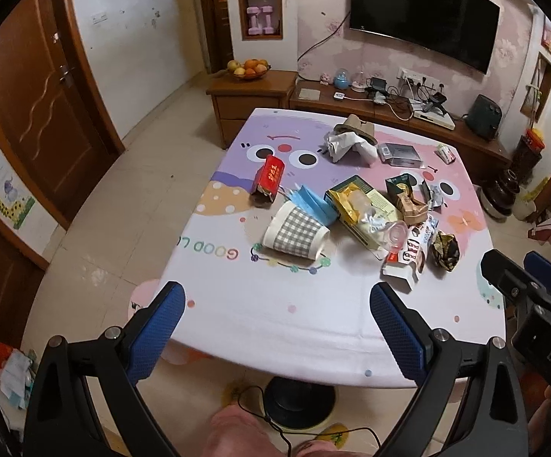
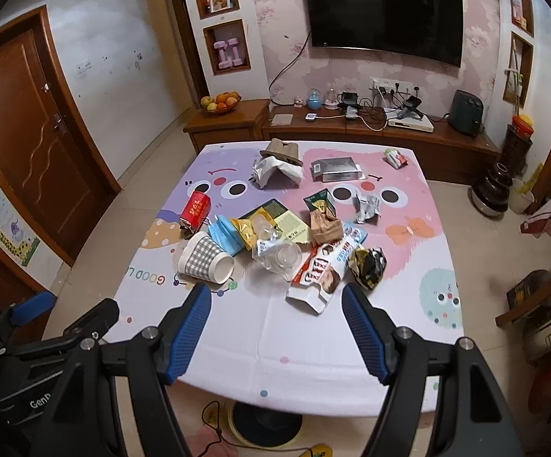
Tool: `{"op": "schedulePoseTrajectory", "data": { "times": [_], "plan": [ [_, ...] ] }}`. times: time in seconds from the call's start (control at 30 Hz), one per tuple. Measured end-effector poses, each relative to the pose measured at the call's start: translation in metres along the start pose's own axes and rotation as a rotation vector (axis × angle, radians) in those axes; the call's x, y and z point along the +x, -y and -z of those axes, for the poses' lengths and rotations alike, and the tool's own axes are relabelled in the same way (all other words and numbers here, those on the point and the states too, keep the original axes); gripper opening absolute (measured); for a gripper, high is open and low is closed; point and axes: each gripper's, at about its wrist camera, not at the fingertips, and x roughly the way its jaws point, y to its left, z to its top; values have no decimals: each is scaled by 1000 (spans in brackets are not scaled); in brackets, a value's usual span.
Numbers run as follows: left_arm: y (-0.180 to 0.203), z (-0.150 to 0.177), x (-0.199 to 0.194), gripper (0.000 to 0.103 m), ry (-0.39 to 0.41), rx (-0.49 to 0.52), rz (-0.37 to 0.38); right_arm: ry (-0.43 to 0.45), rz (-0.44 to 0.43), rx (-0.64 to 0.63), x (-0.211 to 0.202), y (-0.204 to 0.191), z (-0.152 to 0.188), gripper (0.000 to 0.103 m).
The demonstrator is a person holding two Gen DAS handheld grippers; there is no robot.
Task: Collect trash
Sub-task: 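Reach the right gripper to the grey checked paper cup and close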
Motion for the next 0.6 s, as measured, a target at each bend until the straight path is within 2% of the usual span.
{"op": "schedulePoseTrajectory", "data": {
  "times": [0.13,0.4,0.6],
  "plan": [
    [-13,-22,19,97,-47,49,33,-13,23,36,14,-5,-8,72],
    [-52,-66,73,97,-120,114,163,-62,92,141,47,-22,-24,72],
    [-69,-75,127,97,-142,292,116,-126,107,212,87,-39,-27,72]
  ]
}}
